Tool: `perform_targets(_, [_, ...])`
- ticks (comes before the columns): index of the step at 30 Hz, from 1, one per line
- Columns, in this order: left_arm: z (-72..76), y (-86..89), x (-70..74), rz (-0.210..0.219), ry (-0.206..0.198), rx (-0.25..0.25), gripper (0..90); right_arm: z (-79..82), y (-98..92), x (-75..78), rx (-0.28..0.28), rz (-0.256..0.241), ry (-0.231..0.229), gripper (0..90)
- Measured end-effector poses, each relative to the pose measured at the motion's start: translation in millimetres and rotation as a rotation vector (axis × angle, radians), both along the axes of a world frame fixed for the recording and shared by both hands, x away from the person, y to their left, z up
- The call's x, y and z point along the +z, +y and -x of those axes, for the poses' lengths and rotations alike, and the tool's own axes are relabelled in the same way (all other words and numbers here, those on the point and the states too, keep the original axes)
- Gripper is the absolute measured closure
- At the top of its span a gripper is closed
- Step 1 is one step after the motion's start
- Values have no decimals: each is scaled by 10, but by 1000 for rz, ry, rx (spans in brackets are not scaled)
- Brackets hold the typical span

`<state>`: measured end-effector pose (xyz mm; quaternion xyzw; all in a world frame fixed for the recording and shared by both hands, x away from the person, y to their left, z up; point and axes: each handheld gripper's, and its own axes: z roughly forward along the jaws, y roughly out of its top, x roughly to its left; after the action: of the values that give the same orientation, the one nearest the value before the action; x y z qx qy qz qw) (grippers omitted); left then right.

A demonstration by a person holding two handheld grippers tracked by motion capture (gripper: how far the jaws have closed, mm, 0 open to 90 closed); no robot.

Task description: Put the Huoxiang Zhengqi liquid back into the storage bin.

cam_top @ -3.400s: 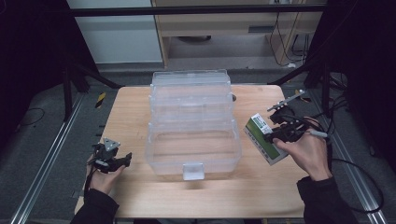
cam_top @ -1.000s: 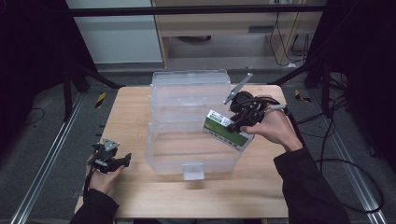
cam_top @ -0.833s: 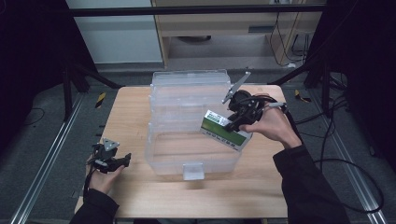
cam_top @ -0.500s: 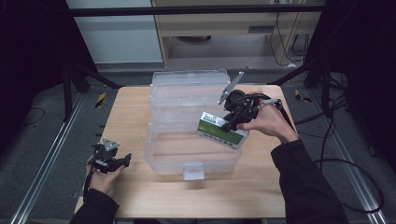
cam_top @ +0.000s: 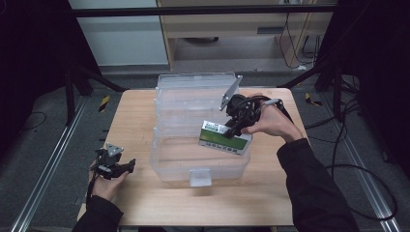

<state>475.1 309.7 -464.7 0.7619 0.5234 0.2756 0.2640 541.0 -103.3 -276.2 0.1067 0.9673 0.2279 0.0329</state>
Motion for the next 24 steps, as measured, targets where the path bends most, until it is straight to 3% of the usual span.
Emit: perform_targets(24, [-6,16,-15,0,5,6,337,-68,132,-144,176,68,16,642])
